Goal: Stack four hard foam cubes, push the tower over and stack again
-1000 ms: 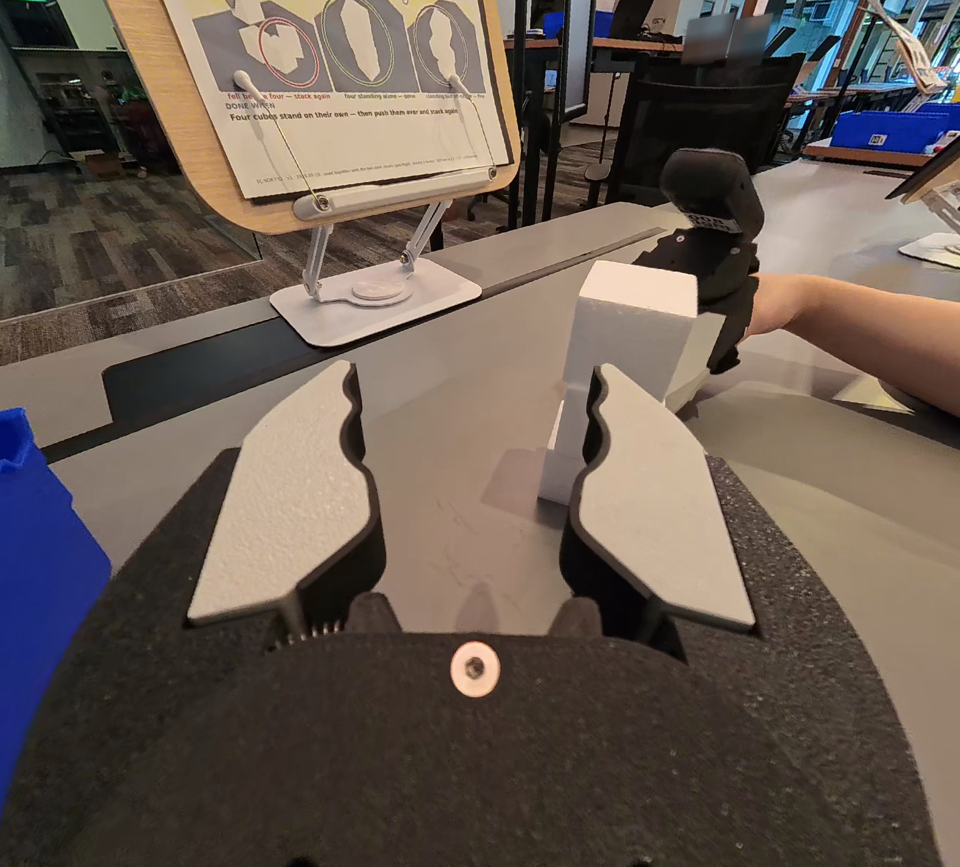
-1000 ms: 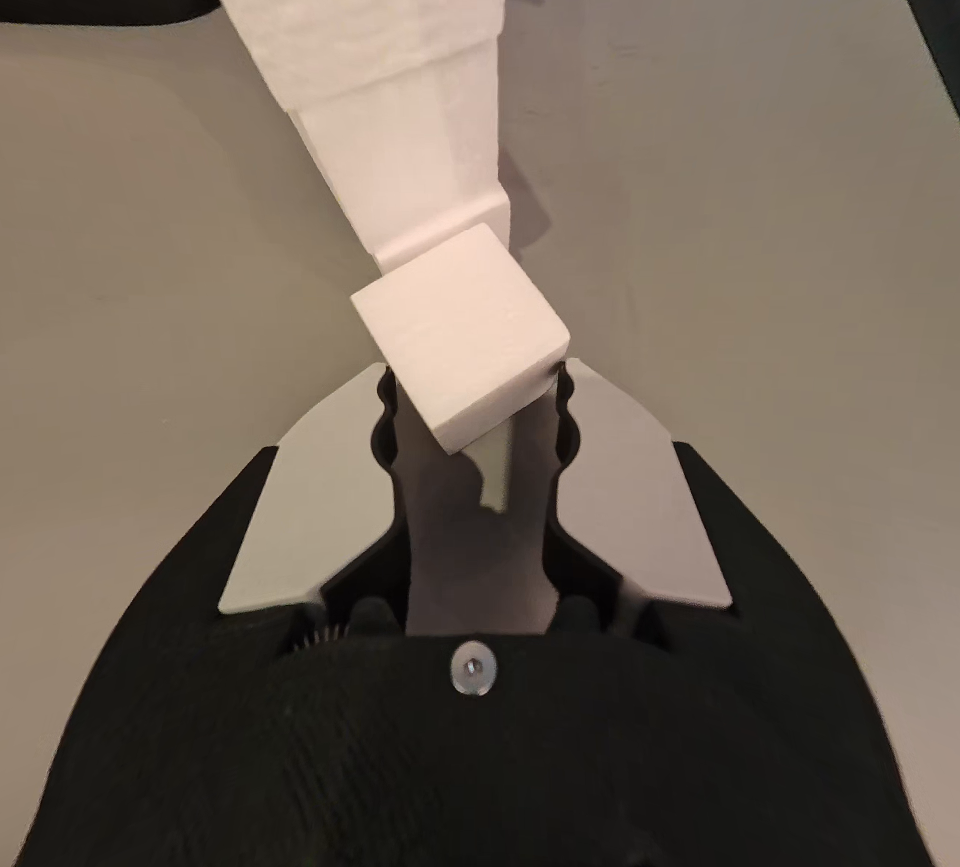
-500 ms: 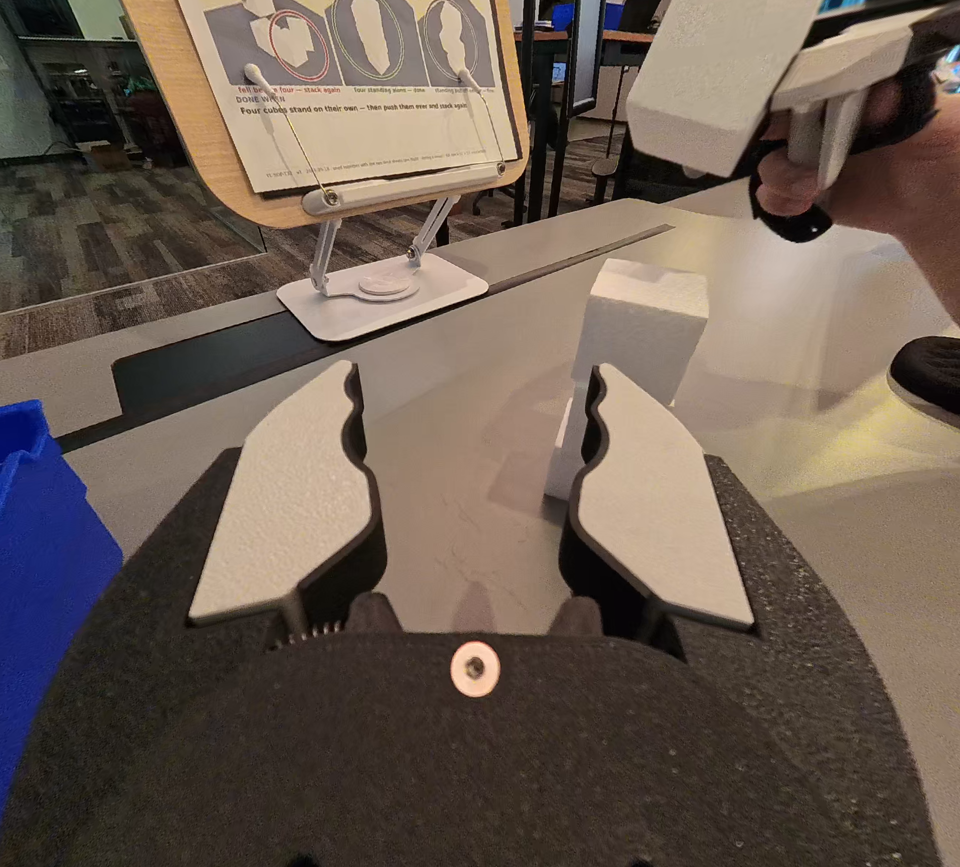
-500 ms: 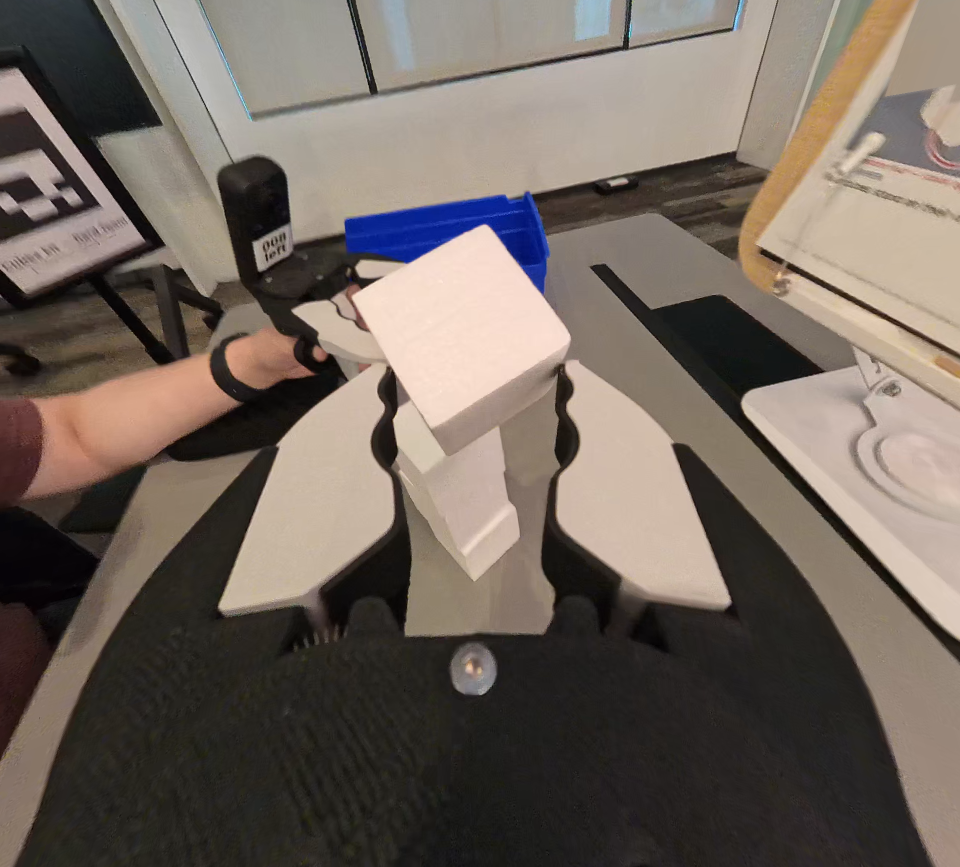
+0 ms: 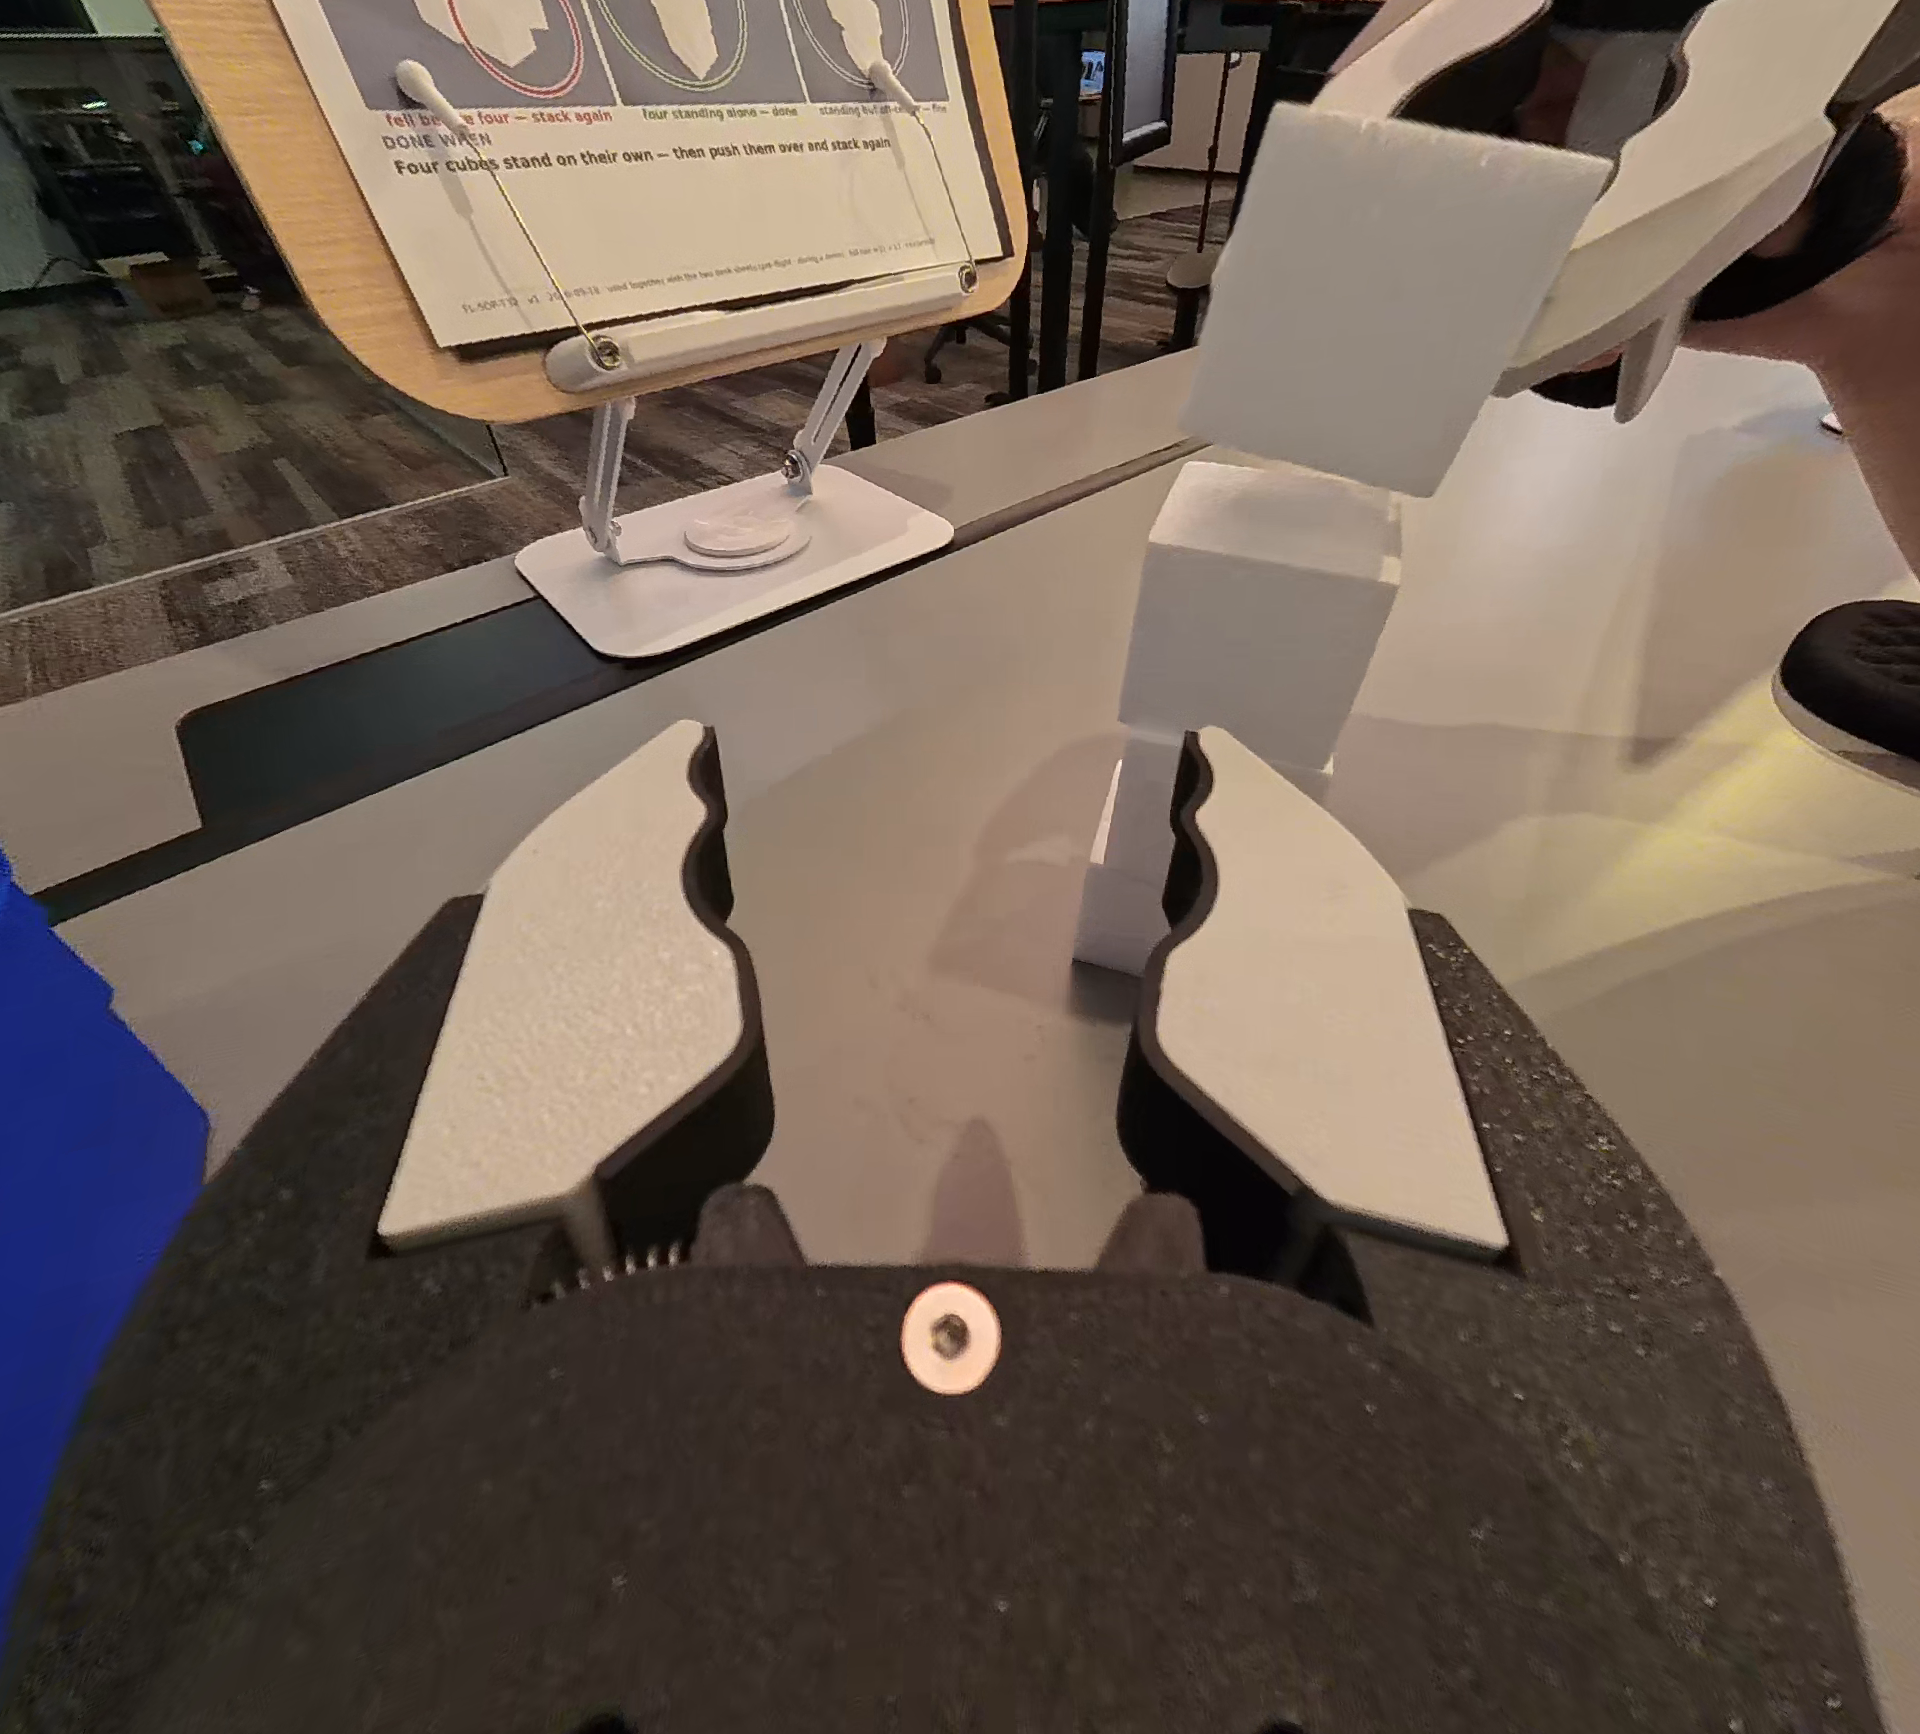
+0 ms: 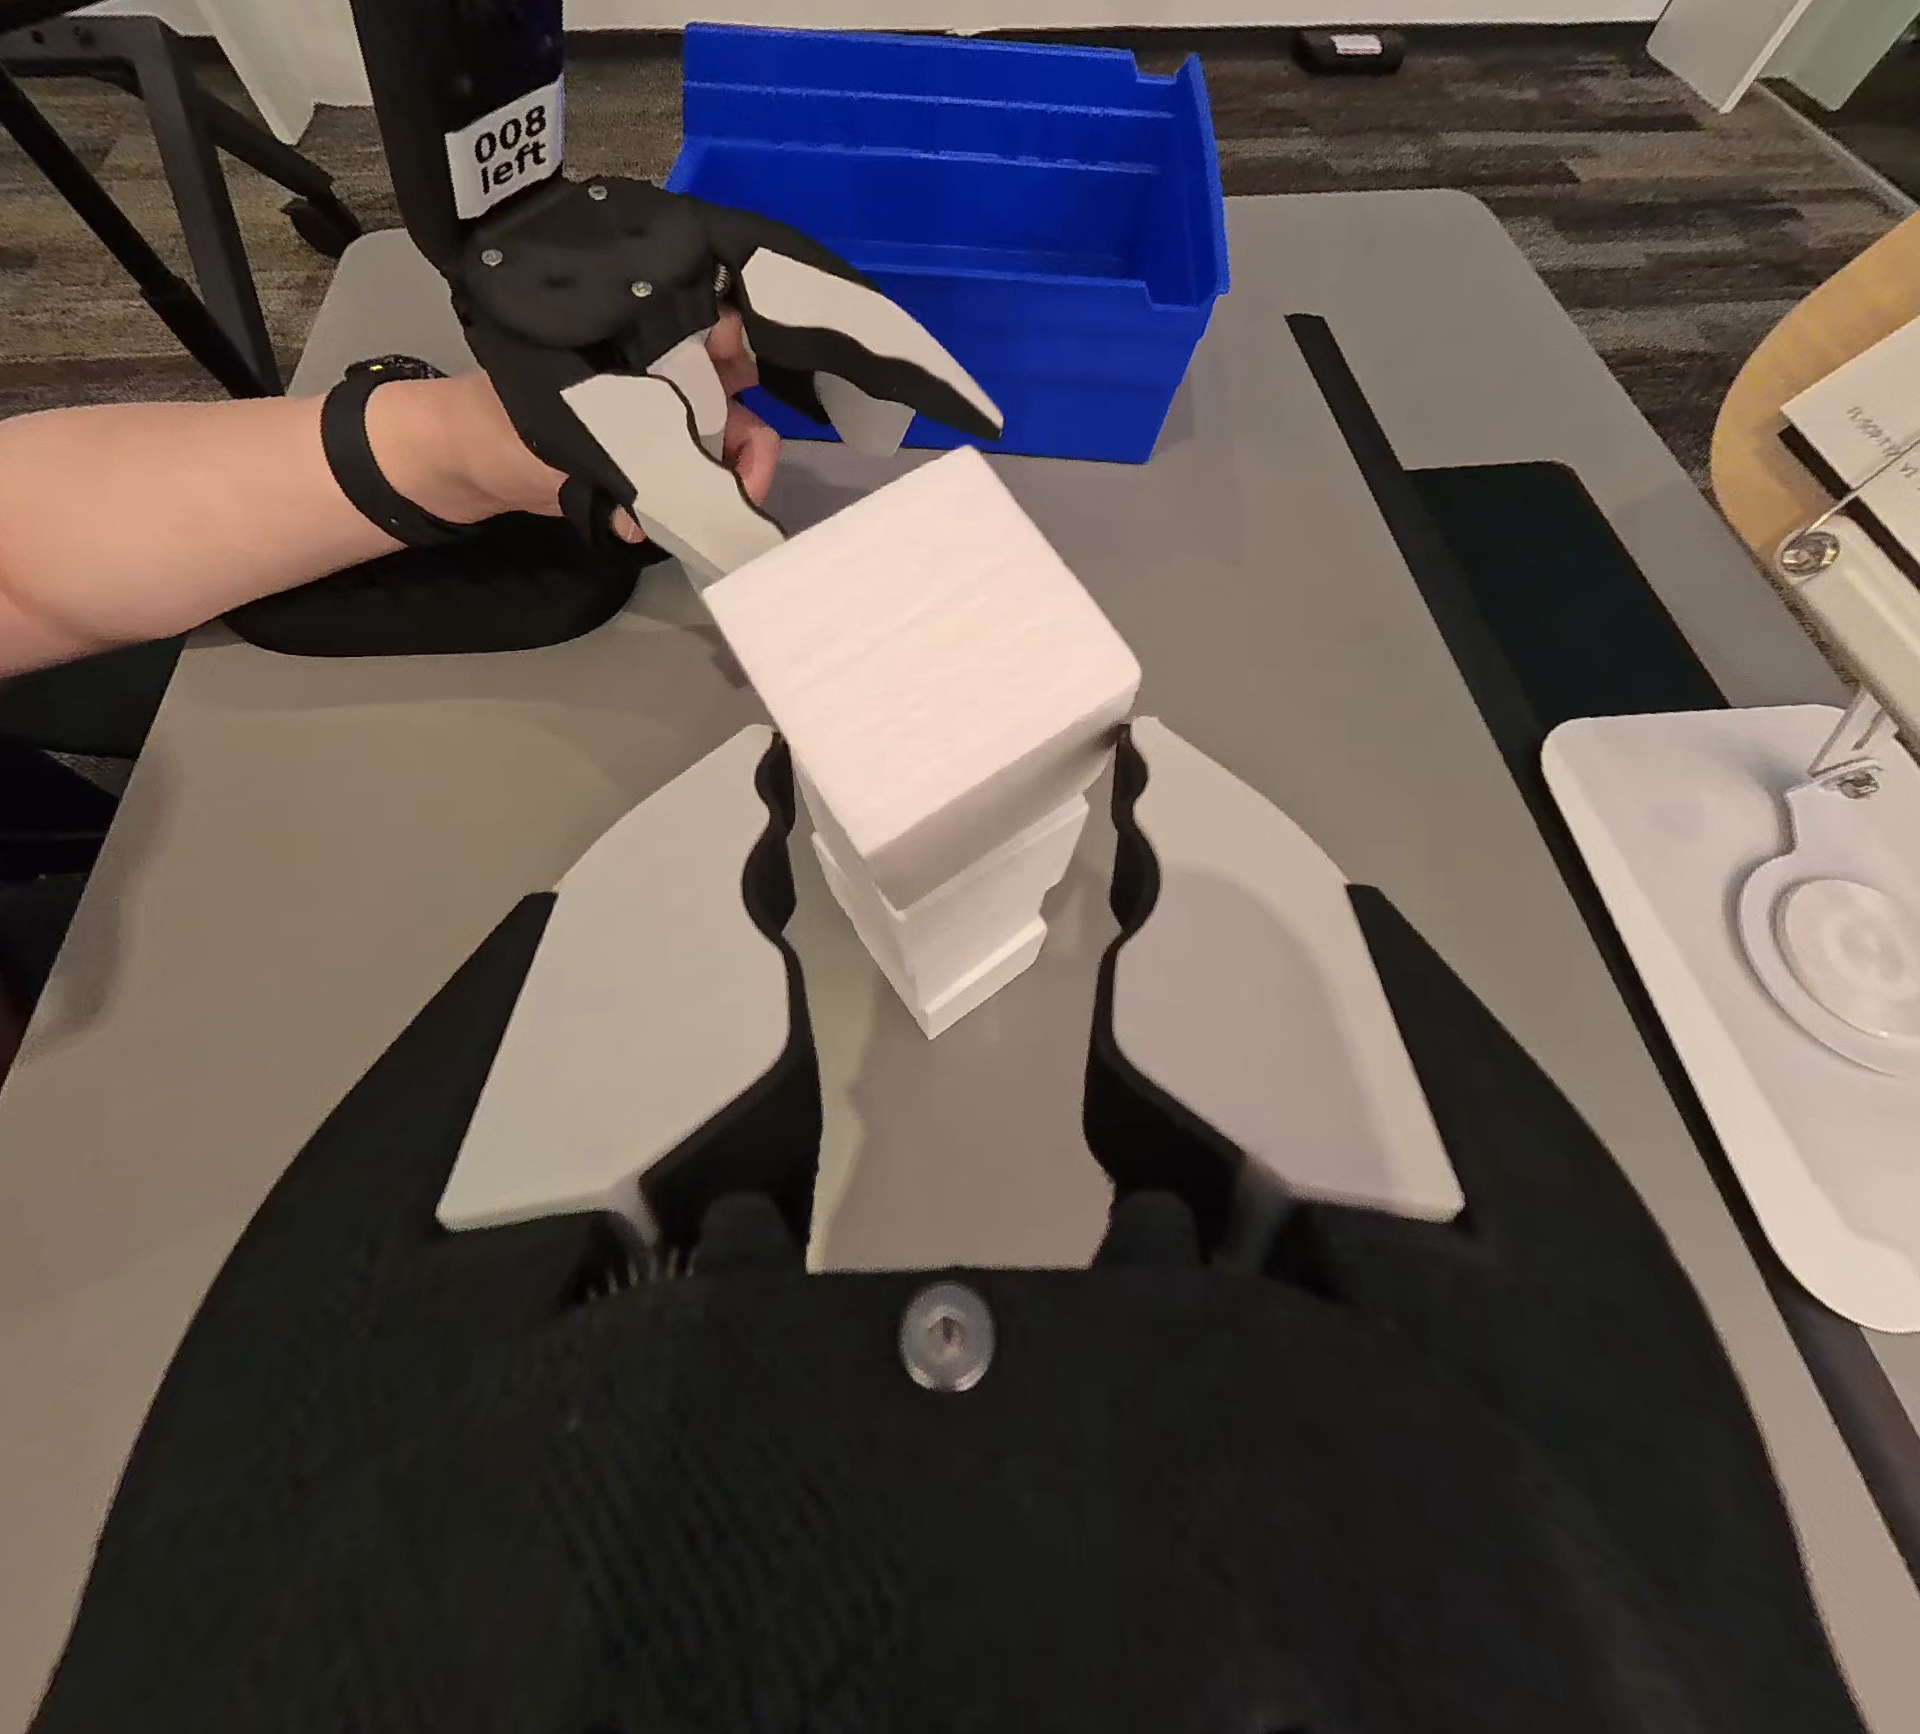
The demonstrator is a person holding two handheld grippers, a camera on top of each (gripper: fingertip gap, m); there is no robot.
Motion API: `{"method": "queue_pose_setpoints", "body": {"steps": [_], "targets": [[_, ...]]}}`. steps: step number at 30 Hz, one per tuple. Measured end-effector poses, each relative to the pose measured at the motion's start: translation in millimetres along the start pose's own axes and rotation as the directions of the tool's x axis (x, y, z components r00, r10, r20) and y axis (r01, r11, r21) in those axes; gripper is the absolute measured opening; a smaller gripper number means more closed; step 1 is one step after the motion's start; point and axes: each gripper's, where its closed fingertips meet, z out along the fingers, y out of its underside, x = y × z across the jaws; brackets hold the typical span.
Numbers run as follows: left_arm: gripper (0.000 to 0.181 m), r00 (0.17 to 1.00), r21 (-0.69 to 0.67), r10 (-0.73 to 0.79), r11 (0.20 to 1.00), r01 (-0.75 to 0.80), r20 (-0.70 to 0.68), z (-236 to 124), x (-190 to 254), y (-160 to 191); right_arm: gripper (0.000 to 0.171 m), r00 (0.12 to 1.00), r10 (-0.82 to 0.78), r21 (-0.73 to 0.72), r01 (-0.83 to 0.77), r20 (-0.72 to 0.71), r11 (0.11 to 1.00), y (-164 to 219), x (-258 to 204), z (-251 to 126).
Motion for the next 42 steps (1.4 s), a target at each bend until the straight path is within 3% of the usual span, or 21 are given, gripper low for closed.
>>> {"method": "queue_pose_setpoints", "body": {"steps": [9,11,14,22,26,34,42], "targets": [[0.083,1.000,-0.005,0.002,1.000,-0.002,0.005,0,-1,1,0.060,0.999,-0.033,-0.082,0.033,-0.009,0.996,16,0,15],[0.083,1.000,-0.006,-0.002,1.000,0.002,0.001,0,-1,1,0.070,0.998,-0.053,-0.072,0.050,-0.037,0.996,12,1,13],[0.081,1.000,-0.031,-0.004,1.000,0.004,-0.008,1,1,6,0.071,0.998,-0.063,-0.018,0.062,-0.016,0.998,0,-5,-2],[0.054,0.999,-0.302,0.013,0.953,-0.024,-0.041,22,12,70,0.072,0.982,-0.033,0.058,0.044,-0.185,0.997,4,32,-100],[0.000,0.994,-0.402,-0.021,0.915,-0.025,-0.109,27,24,95,0.072,0.950,0.085,0.121,-0.050,-0.301,0.991,20,60,-158],[0.000,0.994,-0.350,-0.019,0.936,-0.021,-0.109,30,34,77,0.072,0.855,0.219,0.217,-0.129,-0.470,0.968,46,79,-249],[0.000,0.979,-0.287,0.171,0.938,-0.195,-0.107,54,59,37,0.067,0.814,0.318,0.343,-0.157,-0.486,0.926,48,79,-290]]}}
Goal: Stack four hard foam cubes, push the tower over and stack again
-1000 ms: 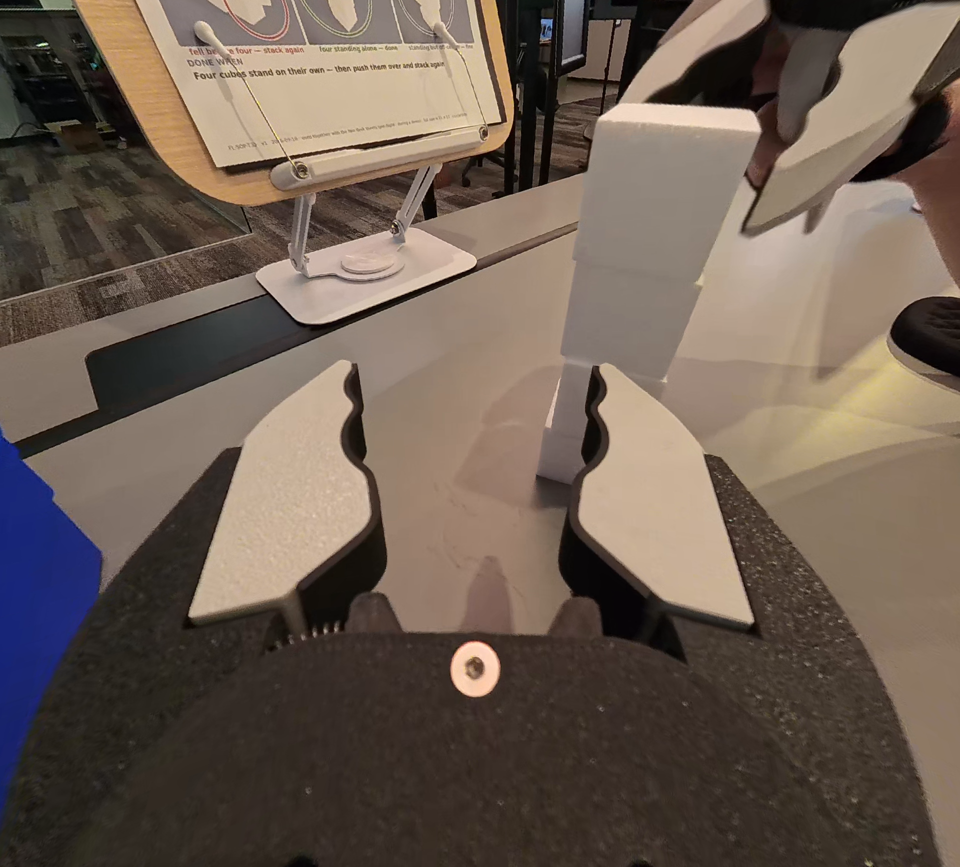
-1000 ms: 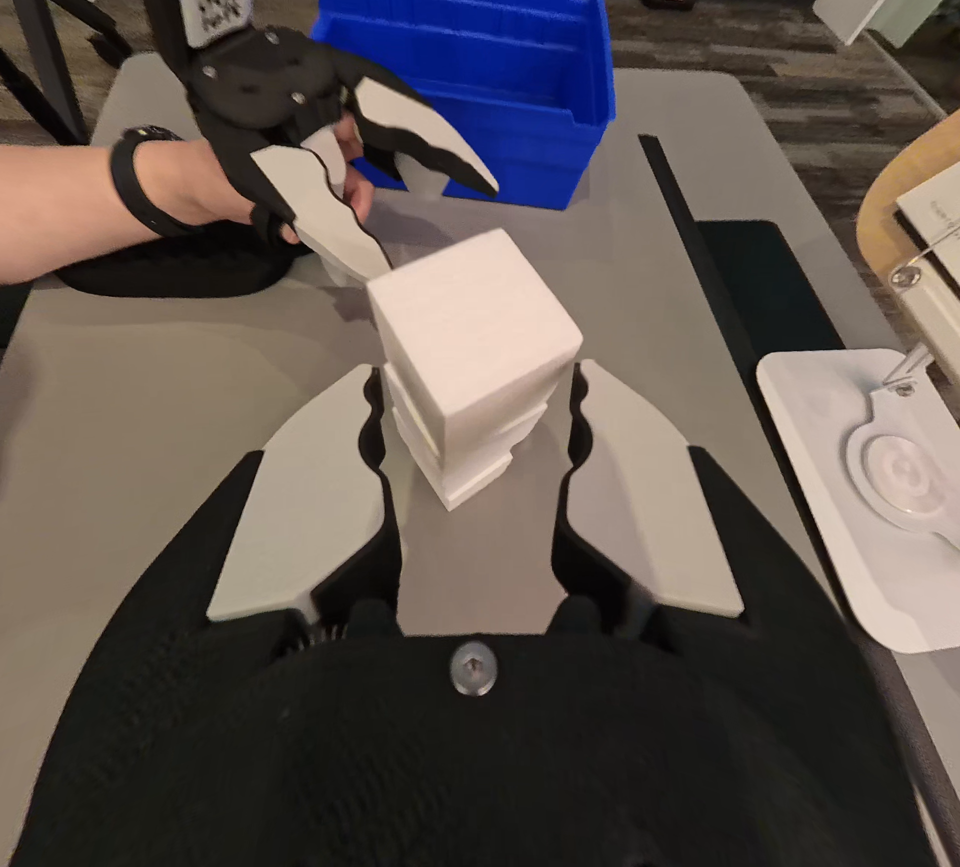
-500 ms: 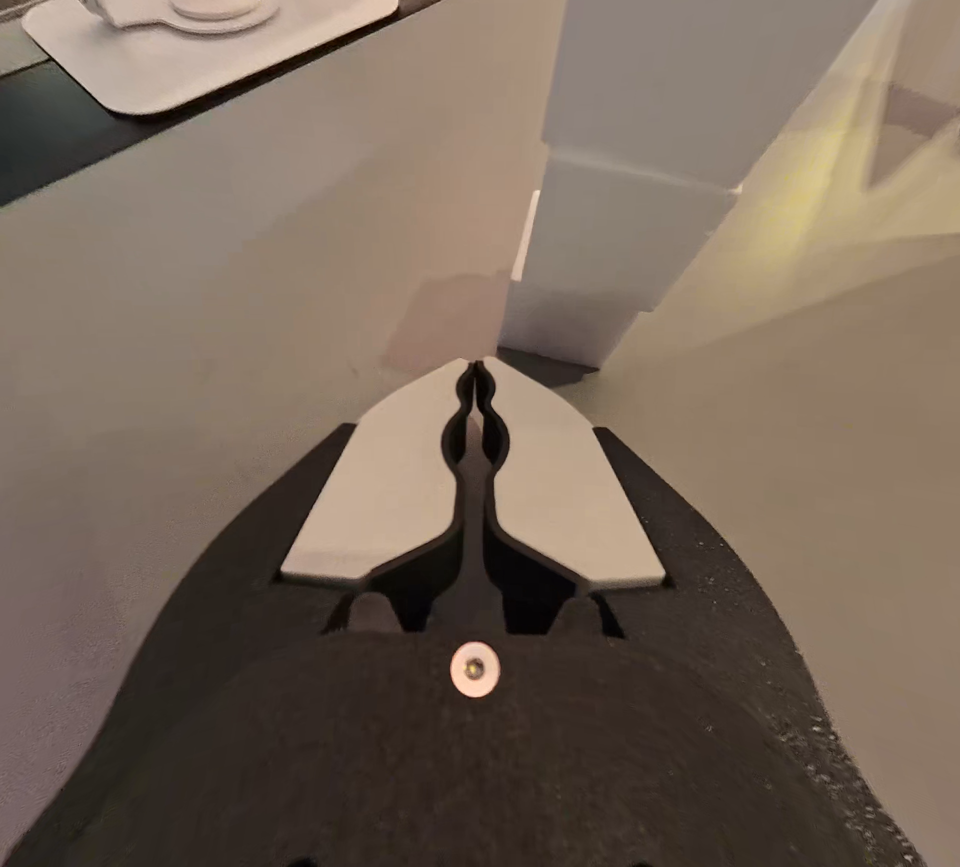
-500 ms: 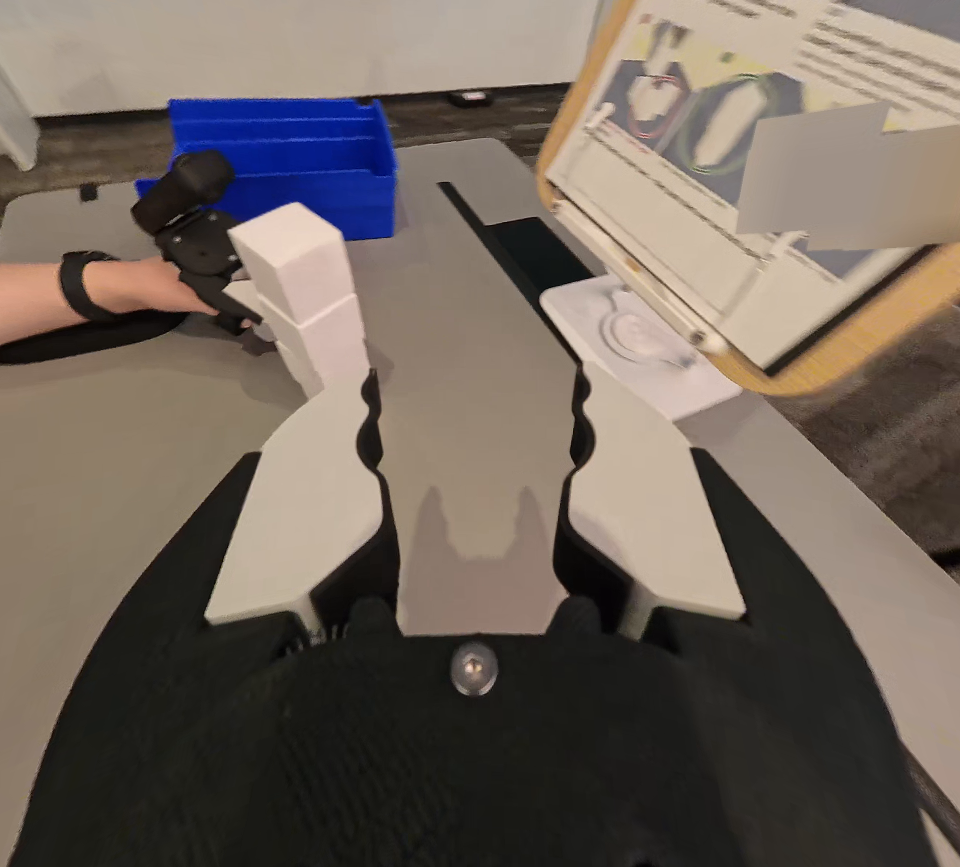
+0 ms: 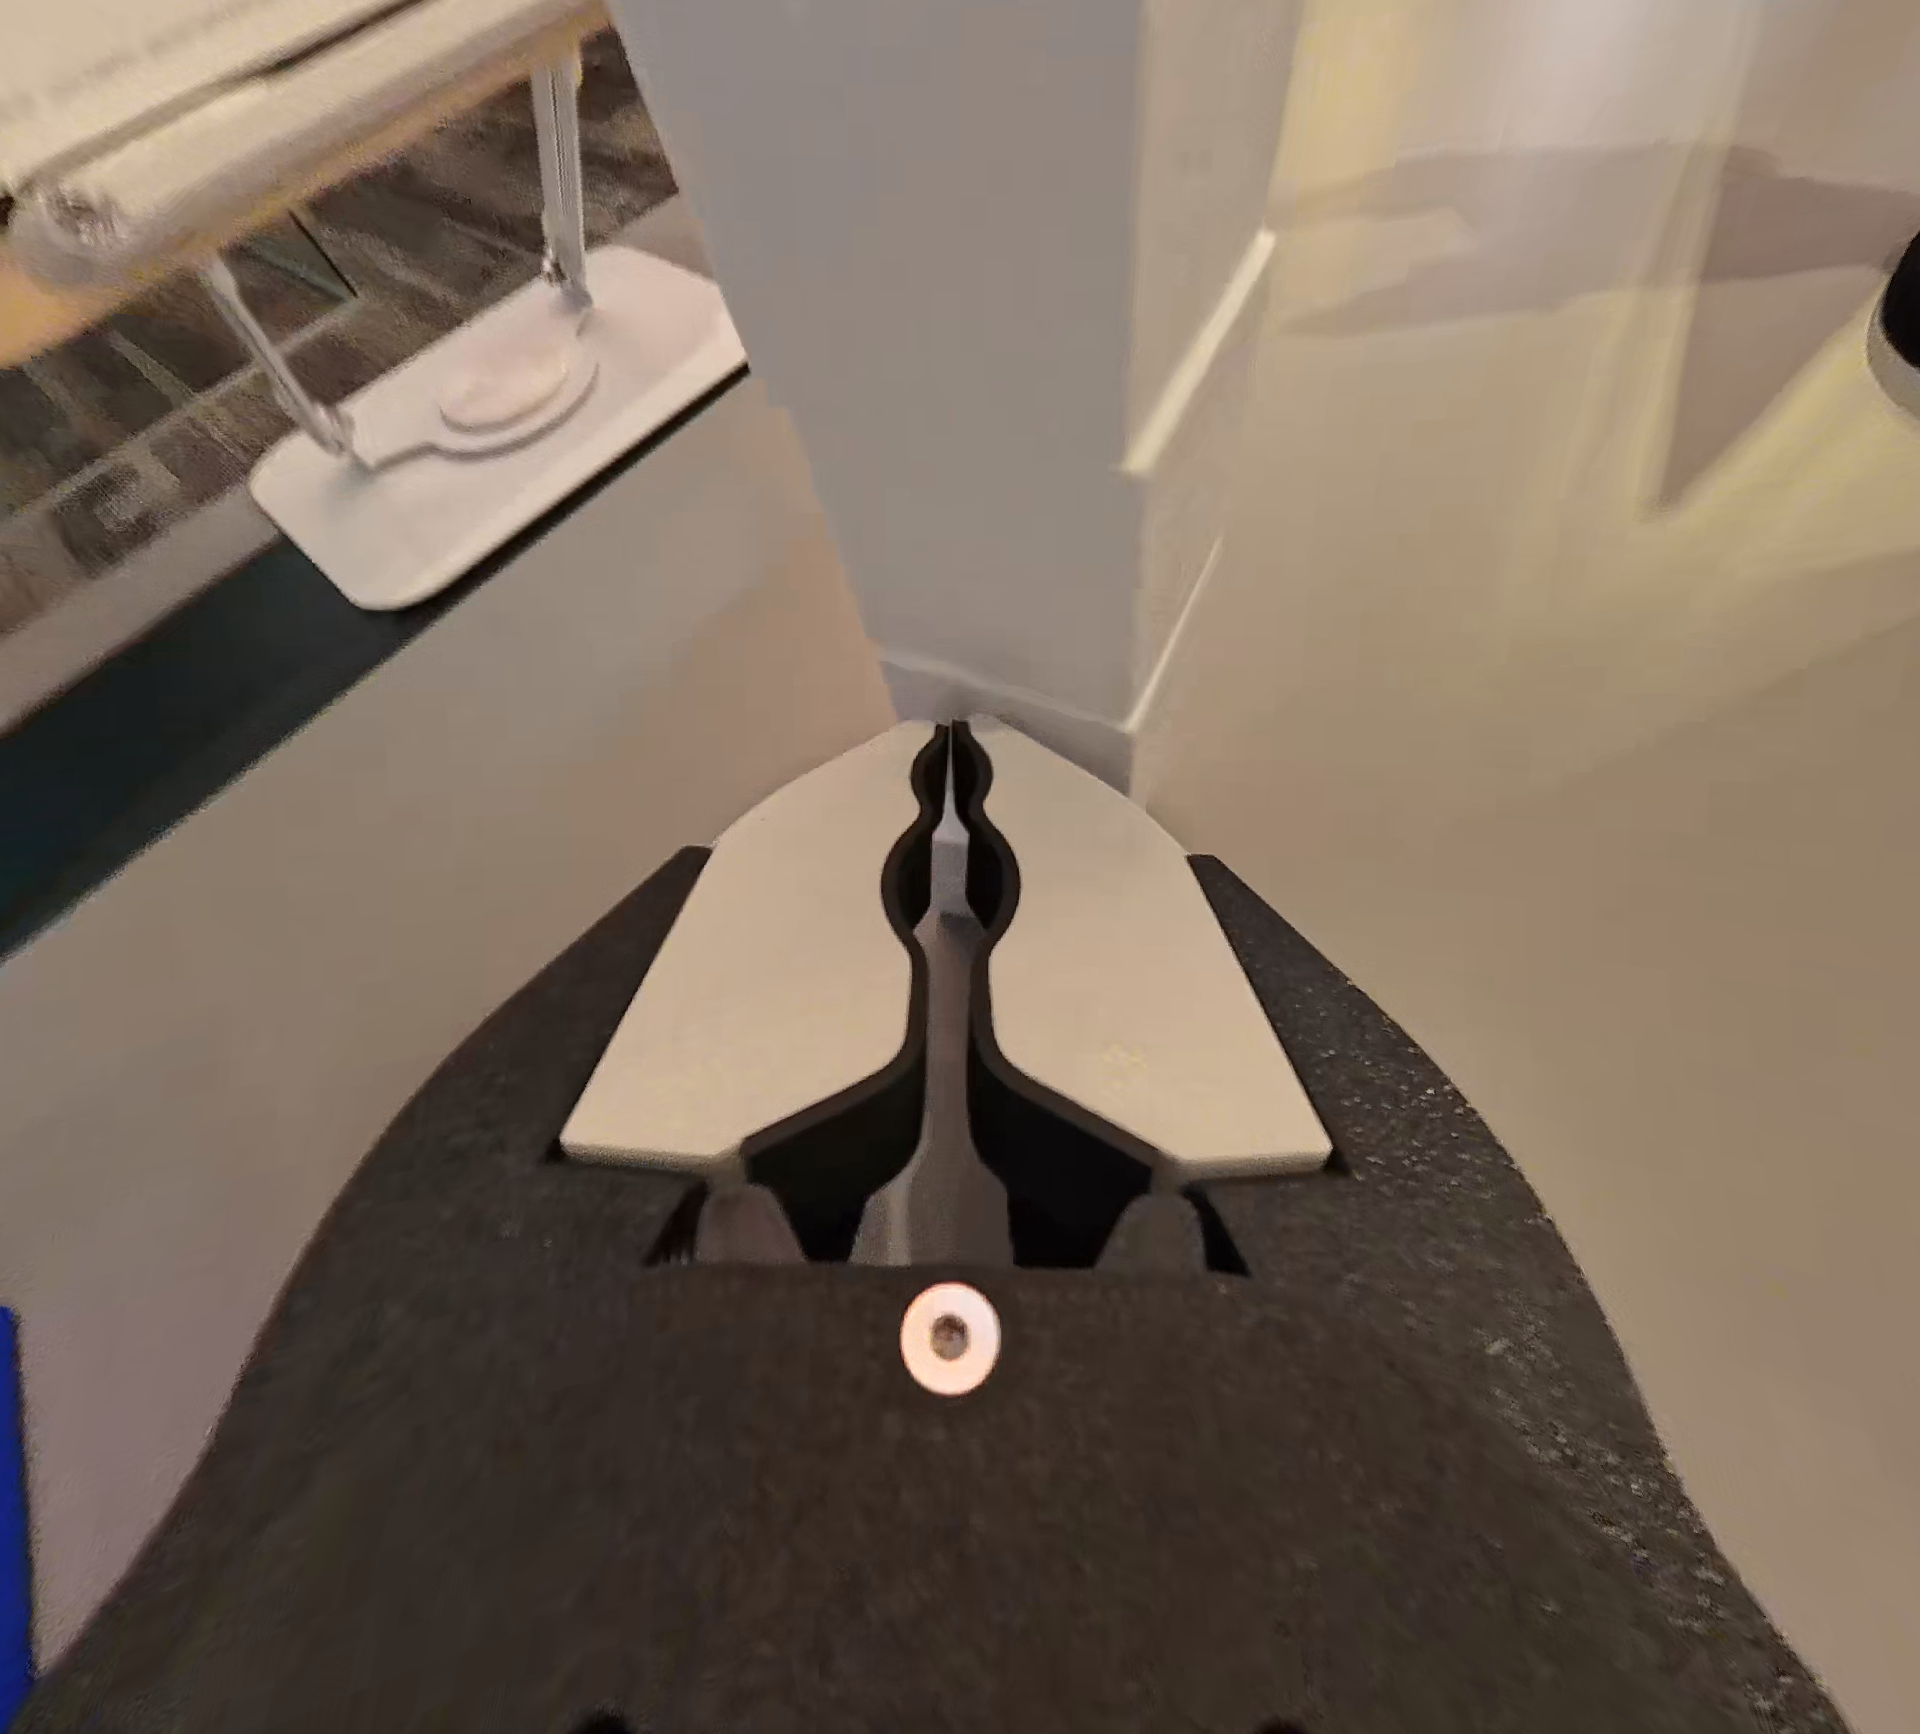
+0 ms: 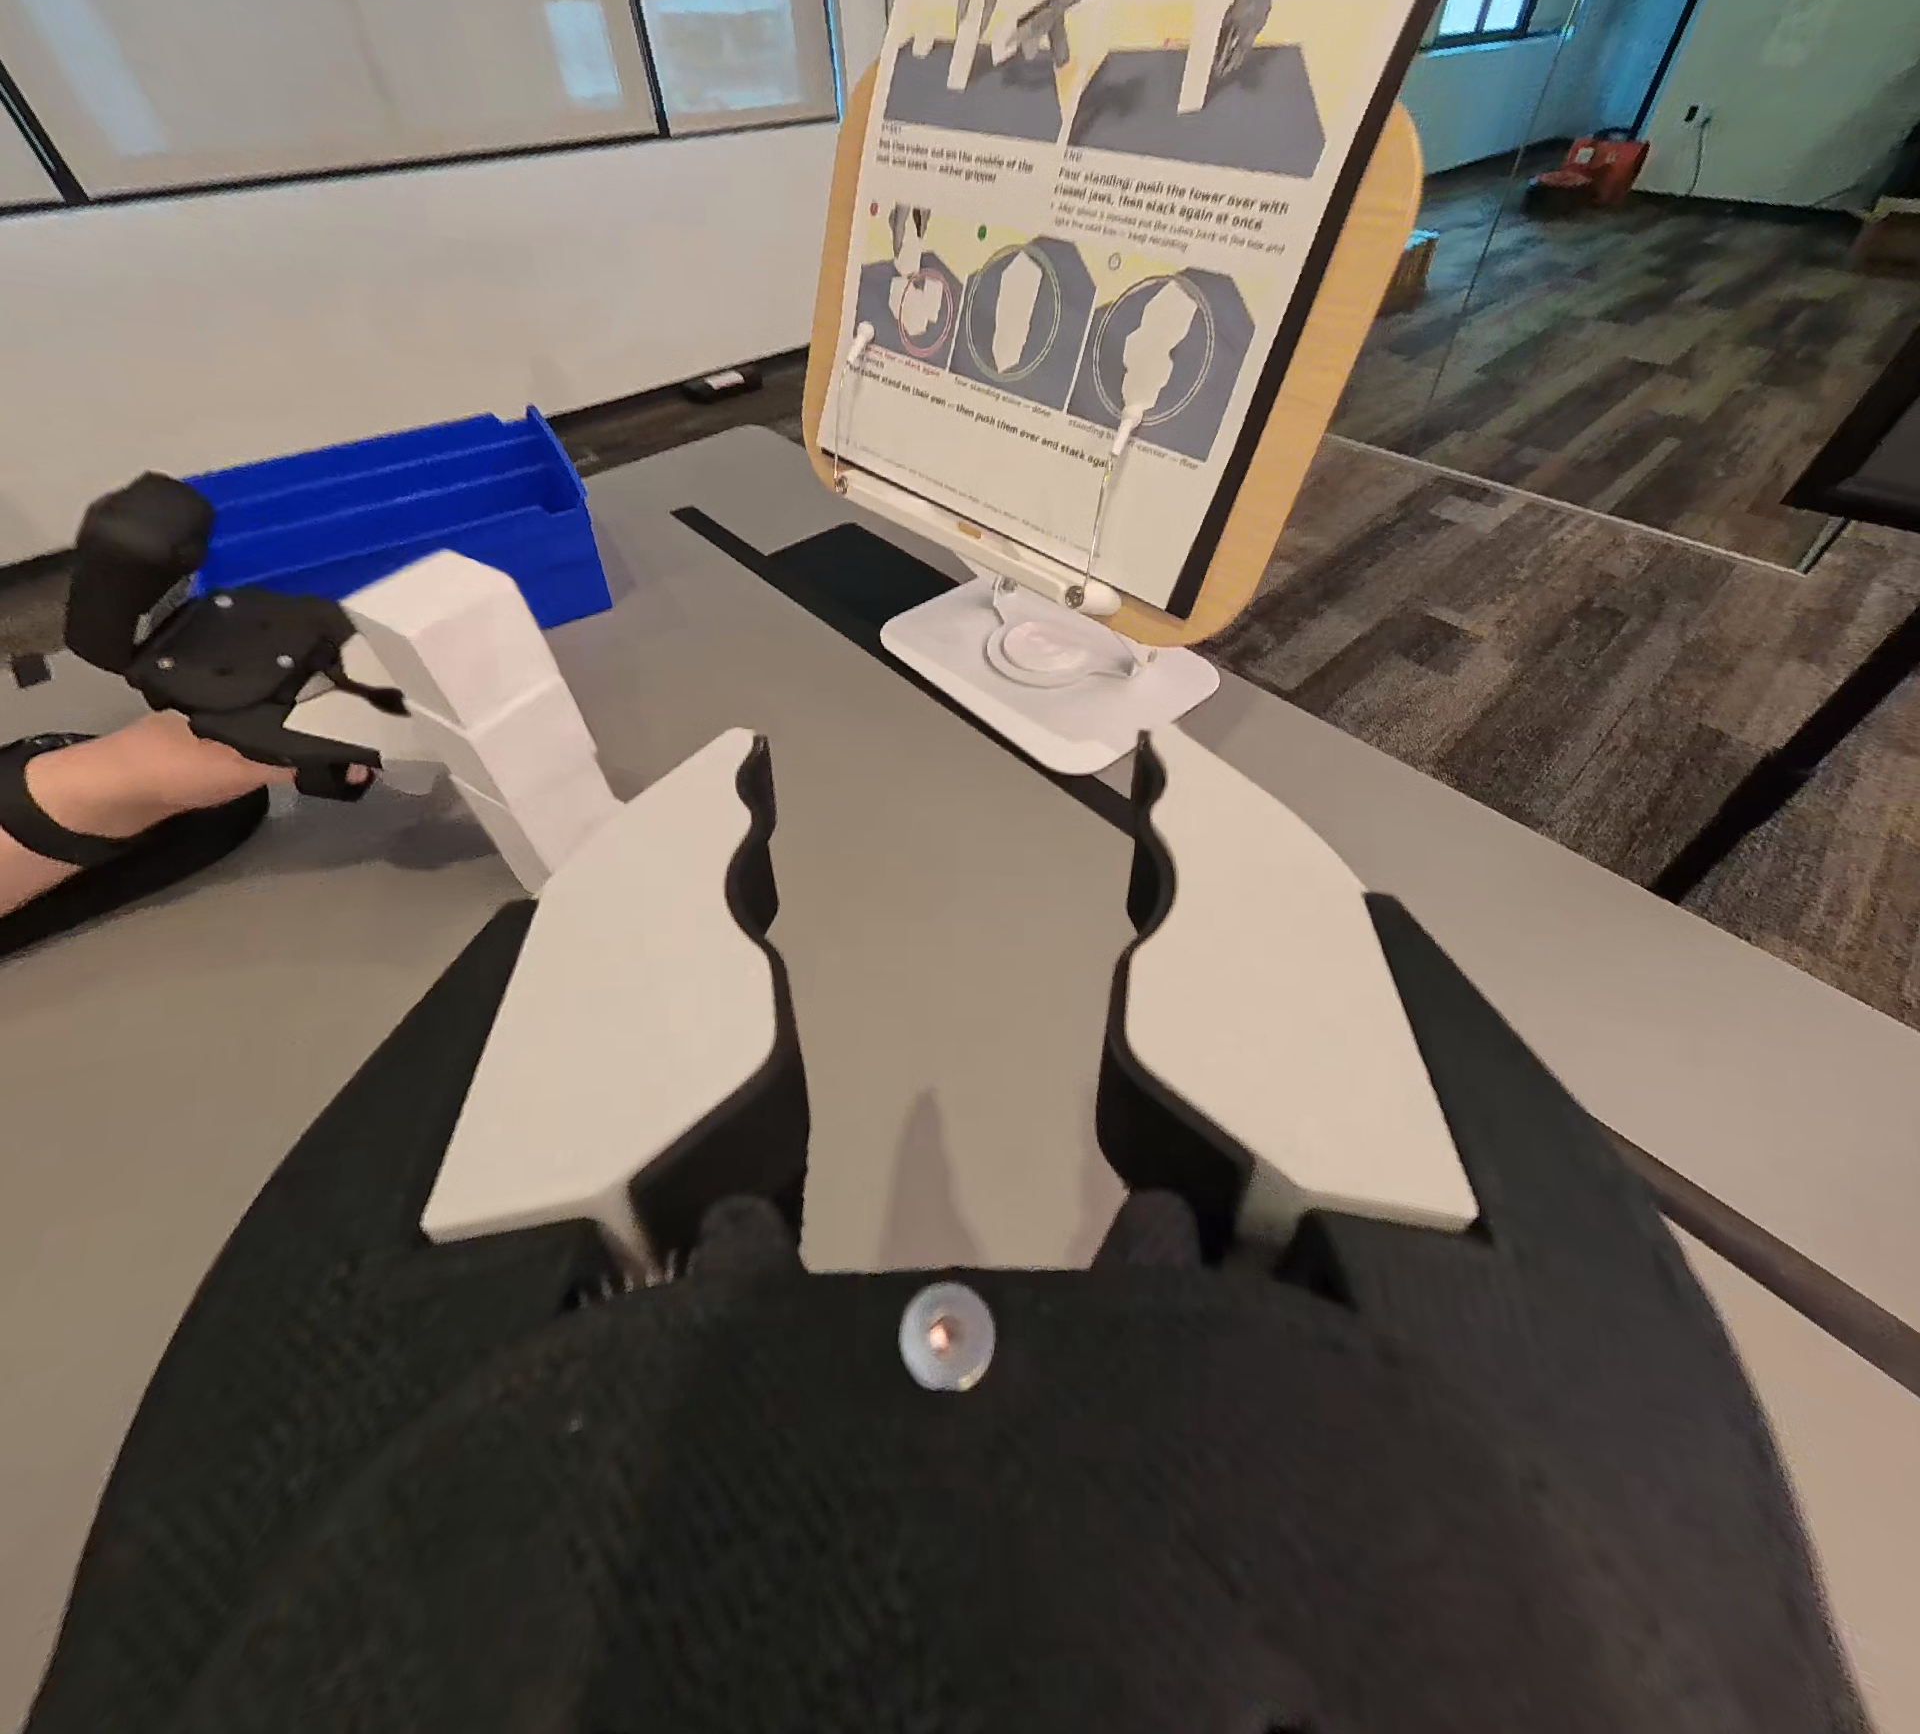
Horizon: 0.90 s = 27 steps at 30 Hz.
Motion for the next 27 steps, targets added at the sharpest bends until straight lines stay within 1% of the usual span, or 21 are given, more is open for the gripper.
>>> {"method": "queue_pose_setpoints", "body": {"steps": [4,8,9,11,12,14,16,18,20,21,23,25,27], "targets": [[0.009,0.997,0.035,0.078,0.996,-0.078,0.017,13,15,-29,0.066,0.999,0.043,0.034,-0.044,0.010,0.998,-3,6,-9],[0.024,0.996,0.027,0.083,0.996,-0.084,0.026,25,21,-35,0.066,0.998,0.059,0.026,-0.059,-0.012,0.998,3,16,-17],[0.029,0.997,0.027,0.073,0.997,-0.074,0.028,25,20,-33,0.066,0.998,0.064,0.022,-0.064,-0.016,0.998,5,19,-20],[0.057,0.999,0.030,0.029,0.999,-0.030,0.032,26,16,-27,0.066,0.997,0.072,0.008,-0.071,-0.031,0.997,11,26,-25],[0.064,1.000,0.031,-0.001,1.000,0.000,0.025,27,14,-24,0.066,0.996,0.074,-0.006,-0.075,-0.047,0.997,16,31,-27],[0.074,0.997,0.060,-0.070,0.996,0.072,-0.027,27,13,-19,0.066,0.993,0.070,-0.056,-0.076,-0.093,0.996,30,43,-30],[0.078,0.987,0.075,-0.136,0.987,0.142,-0.084,28,12,-13,0.068,0.991,0.033,-0.126,-0.049,-0.130,0.991,49,54,-31],[0.081,0.979,0.066,-0.154,0.984,0.164,-0.134,31,17,-6,0.070,0.992,-0.032,-0.215,0.006,-0.119,0.977,72,58,-29],[0.084,0.980,0.050,-0.137,0.988,0.146,-0.145,36,22,0,0.071,0.990,-0.083,-0.322,0.042,-0.115,0.946,98,63,-29],[0.084,0.983,0.031,-0.123,0.991,0.128,-0.138,39,26,4,0.071,0.985,-0.104,-0.373,0.045,-0.139,0.927,109,70,-30],[0.091,0.990,-0.011,-0.090,0.996,0.089,-0.110,49,31,10,0.071,0.970,-0.121,-0.455,0.012,-0.210,0.890,129,87,-38],[0.094,0.995,-0.017,-0.045,0.999,0.044,-0.089,59,37,9,0.071,0.959,-0.117,-0.510,-0.033,-0.258,0.860,146,101,-48],[0.097,0.998,-0.031,-0.006,0.999,0.004,-0.061,69,38,8,0.071,0.963,-0.080,-0.548,-0.076,-0.255,0.833,166,105,-56]]}}
